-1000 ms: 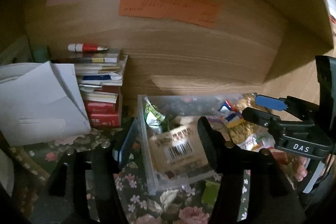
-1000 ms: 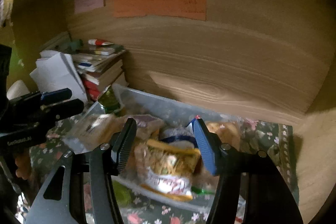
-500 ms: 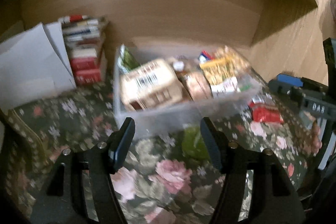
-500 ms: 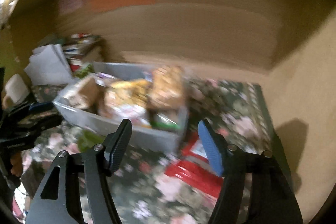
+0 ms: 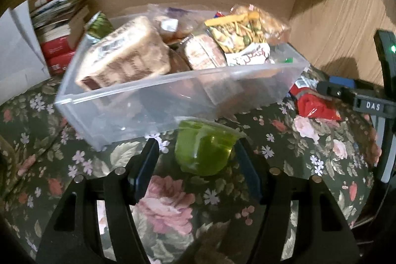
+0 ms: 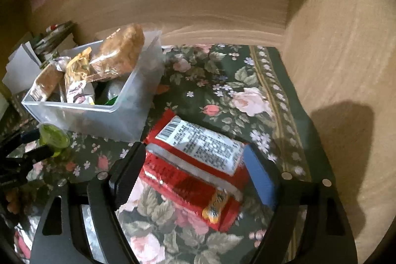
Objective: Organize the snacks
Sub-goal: 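Grasp the green jelly cup with the left tool while the right tool grasps the red chip bag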
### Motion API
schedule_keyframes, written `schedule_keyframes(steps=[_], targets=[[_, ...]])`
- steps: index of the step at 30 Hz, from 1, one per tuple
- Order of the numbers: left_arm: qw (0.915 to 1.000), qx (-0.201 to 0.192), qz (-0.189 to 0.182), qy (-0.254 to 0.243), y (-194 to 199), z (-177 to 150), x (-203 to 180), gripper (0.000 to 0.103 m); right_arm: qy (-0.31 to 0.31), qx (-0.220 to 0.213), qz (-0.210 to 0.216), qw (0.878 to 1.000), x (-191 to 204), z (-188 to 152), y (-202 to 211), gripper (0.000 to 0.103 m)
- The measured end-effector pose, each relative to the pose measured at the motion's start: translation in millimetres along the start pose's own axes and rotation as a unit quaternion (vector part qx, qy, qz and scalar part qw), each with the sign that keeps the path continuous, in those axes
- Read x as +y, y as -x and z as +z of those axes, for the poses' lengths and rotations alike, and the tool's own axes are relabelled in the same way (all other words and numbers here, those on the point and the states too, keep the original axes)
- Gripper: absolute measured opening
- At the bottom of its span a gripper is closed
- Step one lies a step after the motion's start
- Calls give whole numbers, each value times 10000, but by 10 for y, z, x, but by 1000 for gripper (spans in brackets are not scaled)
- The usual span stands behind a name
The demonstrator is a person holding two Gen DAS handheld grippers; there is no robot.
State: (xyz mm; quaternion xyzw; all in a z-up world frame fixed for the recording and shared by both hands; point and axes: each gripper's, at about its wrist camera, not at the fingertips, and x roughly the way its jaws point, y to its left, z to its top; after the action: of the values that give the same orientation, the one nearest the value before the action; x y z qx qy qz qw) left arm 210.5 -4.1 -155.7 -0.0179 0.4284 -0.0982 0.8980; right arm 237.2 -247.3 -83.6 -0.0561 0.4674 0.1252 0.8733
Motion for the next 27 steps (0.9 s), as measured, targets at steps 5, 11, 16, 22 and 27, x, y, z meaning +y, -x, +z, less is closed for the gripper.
schedule_keyframes(steps=[5, 11, 16, 22, 27], targets=[[10000, 59, -4, -13, -93, 35, -39, 64, -80, 231, 183, 9995, -44, 156, -236, 83], [9998, 103, -151, -18, -132, 39, -63, 48, 131, 549, 294, 9980, 56, 101, -413, 86], [9999, -31, -154, 26, 16, -28, -28, 48, 166, 632, 530, 9965, 150, -40, -283, 86], [9997, -136, -145, 125, 217, -123, 61, 46, 248, 677, 714, 9948, 333, -276, -21, 86], [9995, -264, -90, 173, 408, -208, 153, 46, 356, 589, 738, 9949, 496, -431, 167, 93]])
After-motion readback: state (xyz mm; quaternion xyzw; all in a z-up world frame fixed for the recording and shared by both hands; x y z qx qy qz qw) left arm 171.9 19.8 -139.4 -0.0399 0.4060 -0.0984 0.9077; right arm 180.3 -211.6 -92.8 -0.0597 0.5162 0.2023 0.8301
